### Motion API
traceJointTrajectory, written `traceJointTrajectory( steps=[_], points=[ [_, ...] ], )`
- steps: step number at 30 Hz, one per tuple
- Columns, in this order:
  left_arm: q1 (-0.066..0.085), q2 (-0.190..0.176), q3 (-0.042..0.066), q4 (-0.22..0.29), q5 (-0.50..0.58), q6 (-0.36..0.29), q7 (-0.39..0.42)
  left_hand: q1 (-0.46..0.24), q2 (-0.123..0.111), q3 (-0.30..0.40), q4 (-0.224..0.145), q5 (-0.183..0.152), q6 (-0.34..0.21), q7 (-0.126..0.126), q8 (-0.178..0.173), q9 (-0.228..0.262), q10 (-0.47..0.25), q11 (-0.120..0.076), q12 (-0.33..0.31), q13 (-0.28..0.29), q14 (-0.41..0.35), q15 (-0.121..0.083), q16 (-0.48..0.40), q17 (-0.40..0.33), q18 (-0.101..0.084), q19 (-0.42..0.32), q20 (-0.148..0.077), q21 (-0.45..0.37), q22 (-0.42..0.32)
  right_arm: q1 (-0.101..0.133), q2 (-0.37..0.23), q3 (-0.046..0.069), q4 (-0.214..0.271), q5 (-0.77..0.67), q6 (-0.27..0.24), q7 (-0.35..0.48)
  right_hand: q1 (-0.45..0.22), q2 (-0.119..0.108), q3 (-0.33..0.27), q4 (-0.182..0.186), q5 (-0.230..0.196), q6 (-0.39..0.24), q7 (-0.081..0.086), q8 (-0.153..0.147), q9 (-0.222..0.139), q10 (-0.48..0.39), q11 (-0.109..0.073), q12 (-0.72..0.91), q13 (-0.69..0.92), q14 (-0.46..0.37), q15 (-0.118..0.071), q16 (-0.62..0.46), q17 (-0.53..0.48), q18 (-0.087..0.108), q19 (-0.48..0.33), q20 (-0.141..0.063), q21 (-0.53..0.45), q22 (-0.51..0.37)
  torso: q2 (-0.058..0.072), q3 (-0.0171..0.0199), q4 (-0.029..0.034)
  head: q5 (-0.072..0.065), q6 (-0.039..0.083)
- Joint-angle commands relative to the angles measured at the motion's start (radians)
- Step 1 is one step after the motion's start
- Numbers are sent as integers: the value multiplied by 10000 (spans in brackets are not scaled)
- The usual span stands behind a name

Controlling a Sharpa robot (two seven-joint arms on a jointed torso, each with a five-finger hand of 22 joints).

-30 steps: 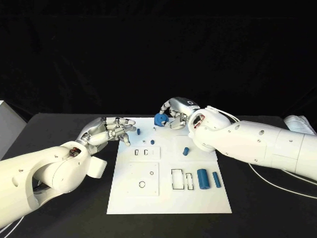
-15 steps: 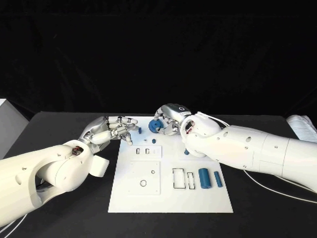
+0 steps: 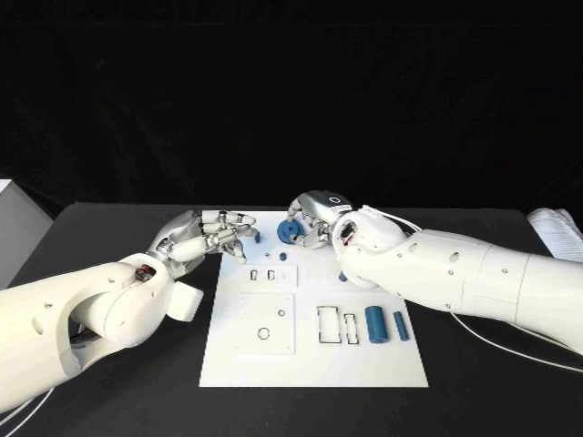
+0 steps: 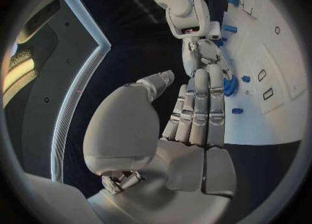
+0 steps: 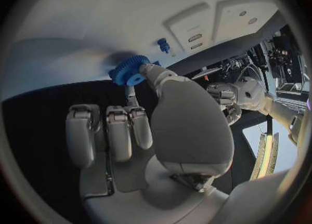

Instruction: Assemble the parts on the task board

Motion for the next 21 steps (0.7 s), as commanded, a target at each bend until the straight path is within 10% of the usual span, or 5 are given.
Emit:
traceJointTrajectory(
  steps=[1, 21],
  points=[
    [2, 25, 1, 4, -14, 221, 71, 35, 55, -3, -36, -48, -81, -13, -60, 15, -56, 23, -23, 6, -50, 9, -53, -14, 62, -81, 11, 38, -11, -14, 43, 3, -69, -209, 13, -152, -57, 62, 63, 15, -15, -20, -57, 10, 127, 696, -56, 33, 2330, 1012, -27, 53, 2505, -160, 724, -25, 27, 1852, 0, -2, 14, -11, 2],
    [3, 51, 1, -10, -14, 220, 62, 35, 55, -3, -36, -48, -81, -13, -60, 15, -56, 23, -23, 6, -50, 9, -53, -14, 62, -81, 11, 38, -11, -55, 319, 4, -350, -196, -201, -171, -144, 37, 107, -17, -42, -119, -25, -32, 99, 670, -31, 12, 2309, 1013, -8, 57, 2512, -160, 723, -12, 24, 1851, 3, -1, 13, 21, -40]
  ],
)
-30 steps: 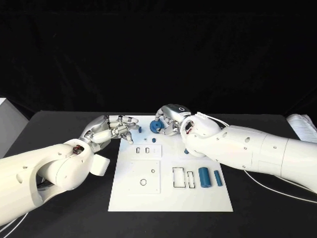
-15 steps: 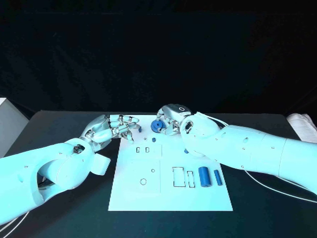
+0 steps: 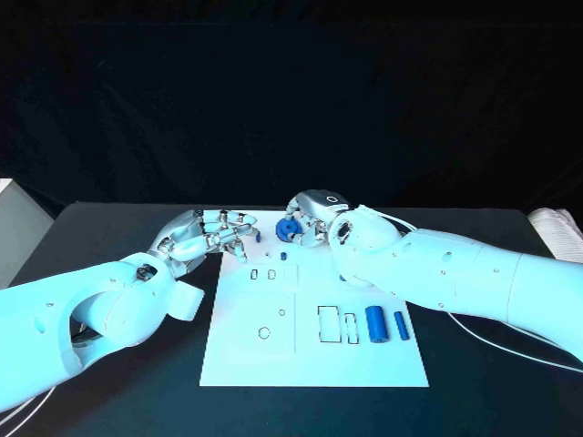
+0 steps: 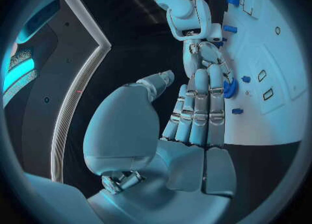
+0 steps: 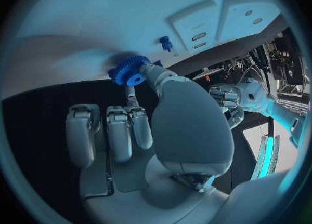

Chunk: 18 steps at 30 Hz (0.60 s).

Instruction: Assemble the parts on the task board

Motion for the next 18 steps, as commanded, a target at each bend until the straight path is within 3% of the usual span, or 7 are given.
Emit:
traceJointTrajectory(
  steps=[1, 14, 18],
  points=[
    [4, 25, 2, 7, -14, 209, 62, 35, 55, -3, -36, -48, -81, -14, -60, 16, -56, 23, -23, 5, -49, 9, -53, -14, 62, -81, 11, 38, -11, -15, 37, 1, -25, -112, -96, -83, -78, -2, 60, -25, -12, -84, 9, -12, 88, 672, -27, 14, 2310, 1014, -5, 58, 2517, -160, 723, -10, 23, 1853, 10, 0, 13, 9, -19],
    [4, 53, 2, -24, -14, 213, 53, 35, 55, -3, -36, -48, -81, -14, -60, 16, -56, 23, -23, 5, -49, 9, -53, -14, 62, -81, 11, 38, -11, -20, 105, 2, -150, -59, -71, -87, -227, -58, 109, -72, -44, -278, 69, -111, 27, 547, 26, -83, 2209, 1010, 42, 50, 2500, -154, 712, 27, -2, 1830, -3, 5, -21, 47, -21],
    [4, 60, 2, -32, -14, 215, 52, 35, 55, -3, -36, -48, -81, -14, -60, 16, -56, 23, -23, 5, -49, 9, -53, -14, 62, -81, 11, 38, -11, -20, 127, 2, -181, -25, 17, -69, -343, -115, 119, -106, -74, -473, 115, -224, -35, 446, 68, -161, 2129, 1010, 81, 52, 2503, -152, 707, 62, -13, 1822, -2, 9, -6, 50, -31]
  ],
)
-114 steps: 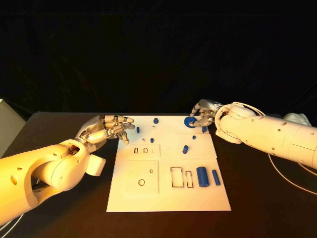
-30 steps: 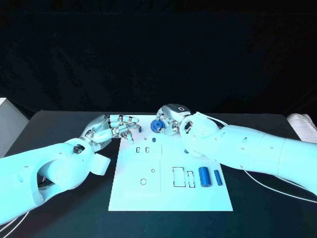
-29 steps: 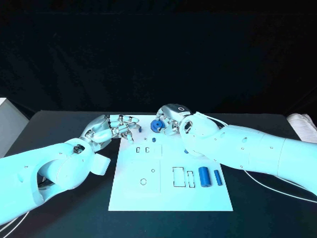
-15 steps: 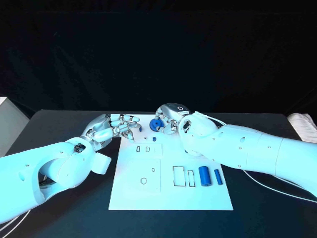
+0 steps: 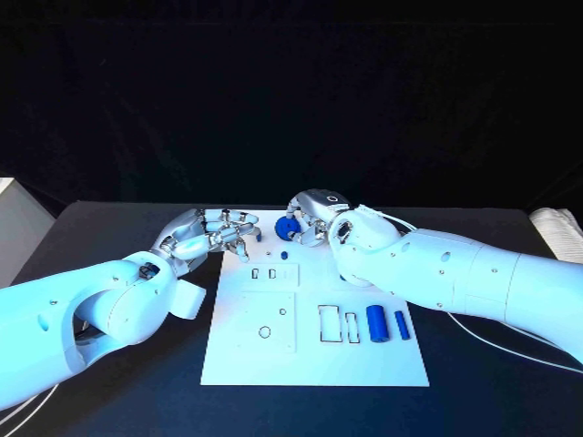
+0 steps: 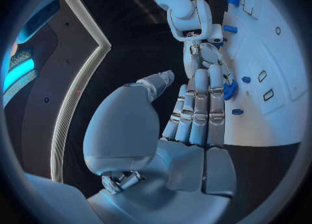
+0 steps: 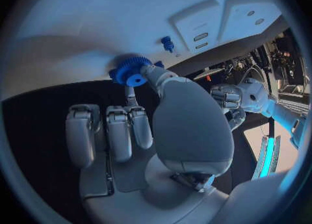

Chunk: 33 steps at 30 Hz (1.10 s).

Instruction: Assemble the parts on the task board

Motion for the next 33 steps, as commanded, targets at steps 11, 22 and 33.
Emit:
traceJointTrajectory(
  steps=[11, 22, 33],
  points=[
    [4, 22, 2, -4, -14, 220, 38, 34, 55, -3, -36, -48, -81, -14, -60, 17, -56, 23, -23, 6, -49, 9, -53, -15, 62, -81, 11, 38, -11, 5, 34, 5, -90, 49, 108, -25, -267, -41, 0, -116, -205, -644, 185, -417, -272, 167, 220, -267, 1914, 1013, 226, 59, 2517, -148, 697, 187, -32, 1813, 2, 1, 6, -1, -28],
    [4, 14, 2, -6, -14, 214, 30, 34, 55, -3, -36, -48, -81, -14, -60, 17, -56, 23, -23, 6, -49, 9, -53, -15, 62, -81, 11, 38, -11, 6, -21, 4, -50, 202, 400, 84, -327, -32, -29, -99, -240, -600, 188, -402, -275, 179, 230, -257, 1924, 1013, 242, 61, 2521, -150, 700, 206, -25, 1822, -3, 2, -6, 4, -52],
    [4, -12, 1, 6, -14, 198, 25, 34, 55, -3, -36, -48, -81, -14, -60, 17, -56, 23, -23, 6, -49, 9, -53, -15, 62, -81, 11, 38, -11, 7, -138, -1, 122, 1076, 1262, 461, -1963, 364, -524, 876, 53, -532, 135, -434, -410, 229, 197, -207, 1963, 1023, 227, 83, 2565, -154, 711, 222, -8, 1857, 1, 12, -18, 31, -102]
  ],
)
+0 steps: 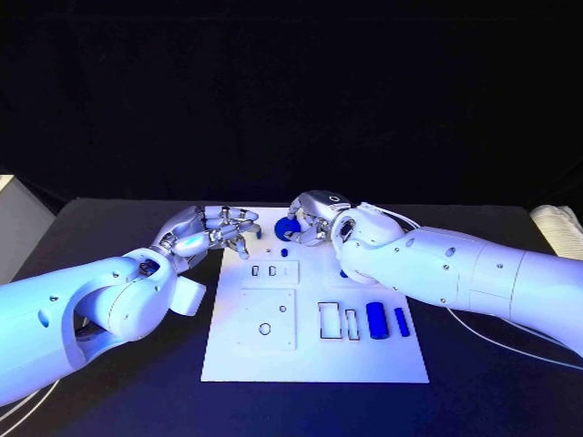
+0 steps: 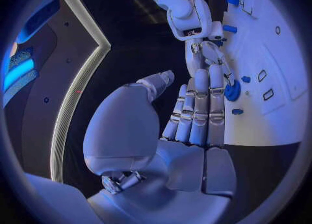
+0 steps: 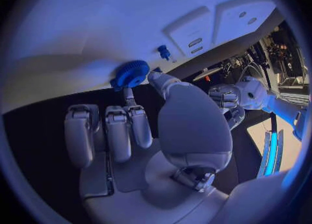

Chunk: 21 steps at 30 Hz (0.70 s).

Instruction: Assemble the parts on the task board

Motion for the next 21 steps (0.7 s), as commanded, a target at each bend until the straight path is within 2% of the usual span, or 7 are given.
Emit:
traceJointTrajectory(
  steps=[1, 2, 4, 6, 21],
  points=[
    [4, 5, 1, 18, -14, 189, 46, 35, 55, -3, -36, -48, -81, -14, -60, 17, -56, 23, -22, 6, -49, 9, -54, -15, 62, -81, 11, 38, -11, -5, -10, -3, 28, 600, 647, 288, -465, 99, -131, 299, -122, 5, -24, -54, -34, 209, 39, 27, 1958, 1045, 31, 44, 2565, -156, 711, 38, -8, 1853, 0, 7, -4, 14, -7],
    [4, 4, 1, 18, -14, 189, 46, 35, 55, -3, -36, -48, -81, -14, -60, 17, -56, 23, -22, 6, -49, 9, -54, -15, 62, -81, 11, 38, -11, -5, -12, -3, 25, 639, 656, 287, -533, 102, -174, 336, -171, -5, -21, -64, -46, 218, 40, 34, 1966, 1045, 32, 45, 2565, -156, 712, 39, -6, 1856, -1, 4, 4, 7, -6],
    [4, 3, 1, 20, -14, 187, 46, 35, 55, -3, -36, -48, -81, -14, -60, 17, -56, 23, -22, 6, -49, 9, -54, -15, 62, -81, 11, 38, -11, -5, -15, -4, 15, 679, 664, 273, -697, 113, -276, 426, 65, -19, -19, -80, -64, 218, 45, 37, 1966, 1047, 38, 48, 2572, -160, 717, 38, 5, 1870, -3, -2, 7, -6, -8],
    [4, 1, 1, 21, -14, 184, 46, 35, 55, -3, -36, -48, -81, -14, -60, 17, -56, 23, -22, 6, -49, 9, -54, -15, 62, -81, 11, 38, -11, -5, -21, -4, 3, 703, 664, 244, -704, 119, -281, 430, 84, -21, -17, -82, -66, 223, 45, 40, 1970, 1048, 36, 50, 2577, -159, 716, 39, 1, 1866, -2, -1, 11, -3, -13],
    [4, -38, 1, 23, -14, 161, 42, 35, 55, -3, -36, -48, -81, -14, -60, 17, -56, 23, -22, 6, -49, 9, -54, -15, 62, -81, 11, 38, -11, -6, -183, -15, 31, 644, 754, 109, -590, 170, -263, 298, 443, 2, -4, -84, -89, 220, 55, 42, 1970, 1048, 45, 50, 2576, -159, 717, 47, 2, 1871, 1, 6, 12, 3, -60]
  ],
)
